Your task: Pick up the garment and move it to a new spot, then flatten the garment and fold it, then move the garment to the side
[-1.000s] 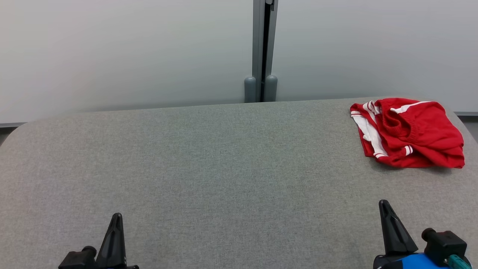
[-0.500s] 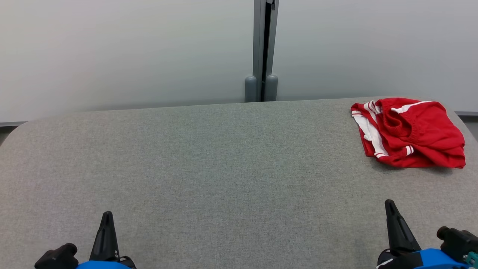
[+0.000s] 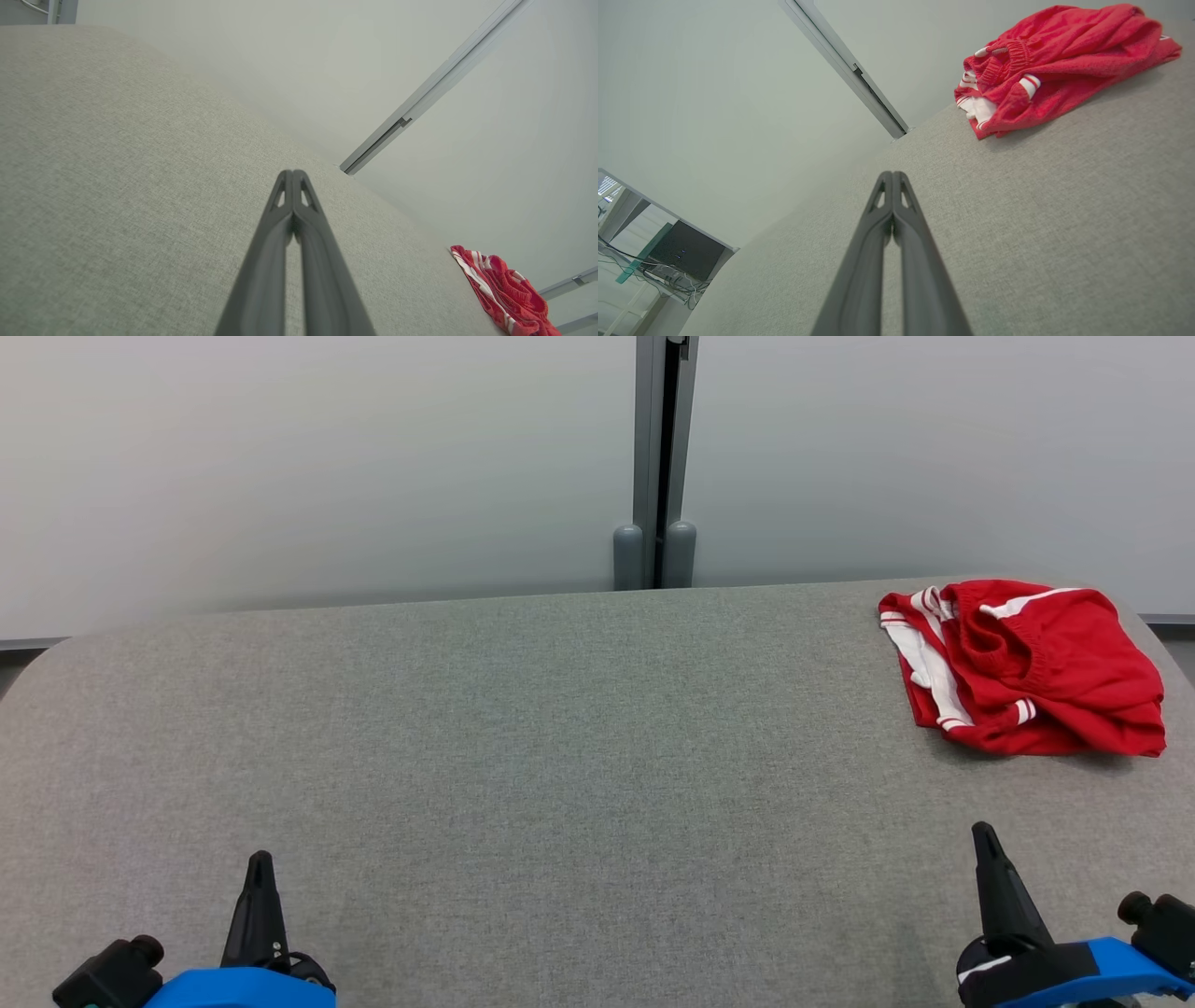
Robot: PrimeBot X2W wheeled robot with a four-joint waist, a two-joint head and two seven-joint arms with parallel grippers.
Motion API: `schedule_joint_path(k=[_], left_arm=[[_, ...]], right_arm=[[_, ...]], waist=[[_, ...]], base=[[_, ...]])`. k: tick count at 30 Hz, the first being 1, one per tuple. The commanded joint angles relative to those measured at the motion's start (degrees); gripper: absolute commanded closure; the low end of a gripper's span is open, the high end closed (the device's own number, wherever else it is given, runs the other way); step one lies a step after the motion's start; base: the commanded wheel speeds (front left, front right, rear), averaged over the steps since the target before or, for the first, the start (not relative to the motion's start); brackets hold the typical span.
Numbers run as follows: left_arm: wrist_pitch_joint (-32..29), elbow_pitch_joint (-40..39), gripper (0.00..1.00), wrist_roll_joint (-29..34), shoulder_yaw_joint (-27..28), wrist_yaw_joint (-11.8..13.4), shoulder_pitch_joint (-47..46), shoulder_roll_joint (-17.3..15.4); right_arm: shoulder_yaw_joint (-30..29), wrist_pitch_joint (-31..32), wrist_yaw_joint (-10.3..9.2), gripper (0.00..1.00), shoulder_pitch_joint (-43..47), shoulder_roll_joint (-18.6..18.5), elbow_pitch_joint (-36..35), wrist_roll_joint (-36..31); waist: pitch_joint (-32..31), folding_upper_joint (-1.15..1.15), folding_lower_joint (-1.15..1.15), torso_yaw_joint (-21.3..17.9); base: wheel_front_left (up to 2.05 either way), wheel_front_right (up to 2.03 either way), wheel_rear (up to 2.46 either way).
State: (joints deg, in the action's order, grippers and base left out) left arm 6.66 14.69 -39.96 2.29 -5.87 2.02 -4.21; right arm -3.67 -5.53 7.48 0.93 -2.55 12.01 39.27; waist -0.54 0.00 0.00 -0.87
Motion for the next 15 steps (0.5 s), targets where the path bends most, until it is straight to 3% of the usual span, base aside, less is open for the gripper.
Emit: schedule_joint_path(k=[1,15], left_arm=[[-0.25,-0.88,1.00,-1.44,0.35,-0.17,-1.94,-0.18],[-3.04,-0.90,1.00,-12.19,1.23,-0.53,-3.43,0.12]], right_arm=[[-0.17,0.27,0.01,1.00,-1.79,-0.31,-0.55,1.71],[-0.76,2.78,0.01,1.00,-2.98,-0.37,-0.03,12.58]], waist=[[0.00,0.00,0.00,0.02],[0.11,0.00,0.00,0.14]], base=[[0.00,0.00,0.00],[0.00,0.00,0.00]])
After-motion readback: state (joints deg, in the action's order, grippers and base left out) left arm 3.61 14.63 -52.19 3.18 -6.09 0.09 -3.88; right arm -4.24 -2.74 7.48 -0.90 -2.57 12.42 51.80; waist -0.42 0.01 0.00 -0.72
